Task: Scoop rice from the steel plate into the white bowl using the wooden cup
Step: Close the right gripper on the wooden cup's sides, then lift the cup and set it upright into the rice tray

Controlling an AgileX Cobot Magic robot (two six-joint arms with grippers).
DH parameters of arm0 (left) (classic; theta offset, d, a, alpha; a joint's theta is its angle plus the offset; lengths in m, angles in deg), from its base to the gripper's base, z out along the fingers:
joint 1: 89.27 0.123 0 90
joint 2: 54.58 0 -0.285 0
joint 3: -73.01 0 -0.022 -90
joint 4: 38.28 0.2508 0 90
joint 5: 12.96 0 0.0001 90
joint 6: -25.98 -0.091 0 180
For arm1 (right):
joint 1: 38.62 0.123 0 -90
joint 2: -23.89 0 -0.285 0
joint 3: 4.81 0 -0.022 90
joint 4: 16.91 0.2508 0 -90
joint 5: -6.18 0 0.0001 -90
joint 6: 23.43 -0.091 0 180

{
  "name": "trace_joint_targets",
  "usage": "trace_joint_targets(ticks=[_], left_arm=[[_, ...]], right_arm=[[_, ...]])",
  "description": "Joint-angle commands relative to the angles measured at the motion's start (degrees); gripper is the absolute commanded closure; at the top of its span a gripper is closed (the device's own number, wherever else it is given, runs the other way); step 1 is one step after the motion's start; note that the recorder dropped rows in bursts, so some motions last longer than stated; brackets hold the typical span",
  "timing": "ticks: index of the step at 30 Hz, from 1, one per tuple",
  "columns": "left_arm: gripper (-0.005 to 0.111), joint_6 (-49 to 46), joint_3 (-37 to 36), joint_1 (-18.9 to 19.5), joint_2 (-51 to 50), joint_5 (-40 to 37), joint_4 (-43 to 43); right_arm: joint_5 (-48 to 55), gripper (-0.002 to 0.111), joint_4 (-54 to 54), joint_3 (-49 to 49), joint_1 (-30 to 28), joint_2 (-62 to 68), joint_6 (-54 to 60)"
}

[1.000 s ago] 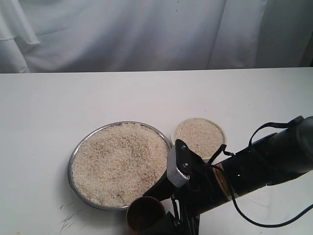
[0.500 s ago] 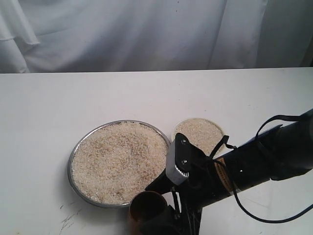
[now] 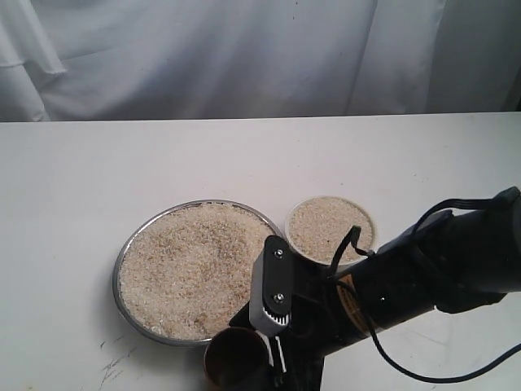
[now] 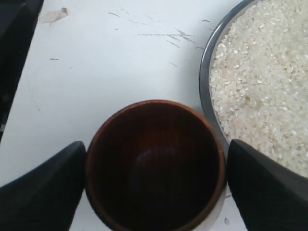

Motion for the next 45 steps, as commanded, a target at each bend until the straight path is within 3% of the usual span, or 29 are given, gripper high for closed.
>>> trace_joint_targets(ticks=[1,45], left_arm=[[0.107,0.0,-0.3,-0.2,0.2,0.8,0.1],[0.107,0.0,-0.3,-0.2,0.2,0.8,0.1]], right_arm=[[3.9,0.108,-3.2,0.6,0.0,-1.3,-1.5],[2.5,0.108,-3.4,0.0,0.0,-8.2,-2.5]])
